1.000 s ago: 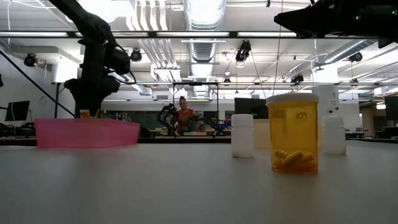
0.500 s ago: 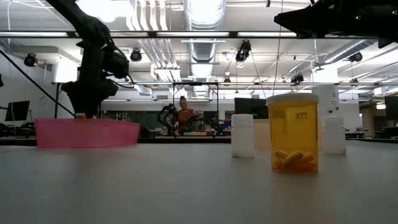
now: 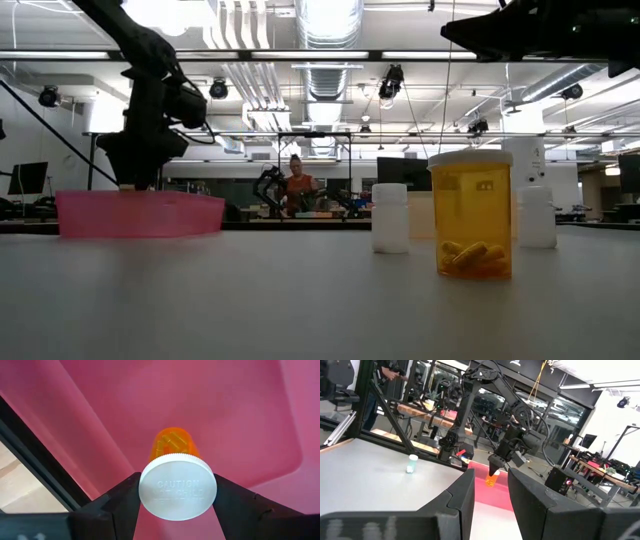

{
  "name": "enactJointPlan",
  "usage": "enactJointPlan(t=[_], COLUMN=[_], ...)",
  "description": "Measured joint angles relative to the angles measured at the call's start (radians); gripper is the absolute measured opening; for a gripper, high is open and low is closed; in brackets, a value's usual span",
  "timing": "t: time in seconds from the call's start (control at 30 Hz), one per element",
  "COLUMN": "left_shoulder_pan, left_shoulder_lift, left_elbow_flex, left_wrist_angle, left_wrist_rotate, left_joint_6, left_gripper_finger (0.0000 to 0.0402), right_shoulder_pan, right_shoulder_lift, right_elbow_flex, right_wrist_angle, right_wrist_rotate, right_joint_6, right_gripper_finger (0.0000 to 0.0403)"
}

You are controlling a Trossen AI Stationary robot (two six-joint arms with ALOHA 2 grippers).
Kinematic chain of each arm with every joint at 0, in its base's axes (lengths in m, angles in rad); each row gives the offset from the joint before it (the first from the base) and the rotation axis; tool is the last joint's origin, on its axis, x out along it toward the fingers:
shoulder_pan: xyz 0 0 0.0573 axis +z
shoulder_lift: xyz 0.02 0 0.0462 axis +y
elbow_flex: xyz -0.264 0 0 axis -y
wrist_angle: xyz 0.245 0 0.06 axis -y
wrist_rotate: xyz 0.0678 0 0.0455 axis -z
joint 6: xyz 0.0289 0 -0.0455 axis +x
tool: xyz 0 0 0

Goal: Pick and place medicine bottles into bin by pill shape (circle, oval)
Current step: Put the left orange capsule bottle into the pink bin, then put the right white tablet bottle into the orange bin

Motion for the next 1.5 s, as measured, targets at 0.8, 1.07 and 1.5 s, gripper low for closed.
enactJointPlan(t=[0.8,1.07,1.5], left_shoulder_pan=[0.0,-0.02,-0.348], left_shoulder_lift=[-0.001,-0.048,-0.354], left_elbow_flex=[0.023,0.145,0.127], left_wrist_angle=[0.0,-0.066,0.322], left_wrist_rotate=[0.0,0.002,0.008], left_joint_6=[0.013,0.033,0.027], left_gripper_finger=[0.0226,0.0226,0.0226], right_shoulder_pan=[0.0,0.0,0.0], right_shoulder_lift=[0.0,0.0,0.0], right_elbow_flex=[0.0,0.0,0.0], right_wrist_angle=[-0.011,-0.011,0.011], right_wrist_rotate=[0.0,0.0,0.027], right_joint_6=[-0.008,-0.007,0.195], right_gripper_finger=[0.0109,0.0109,0.0109])
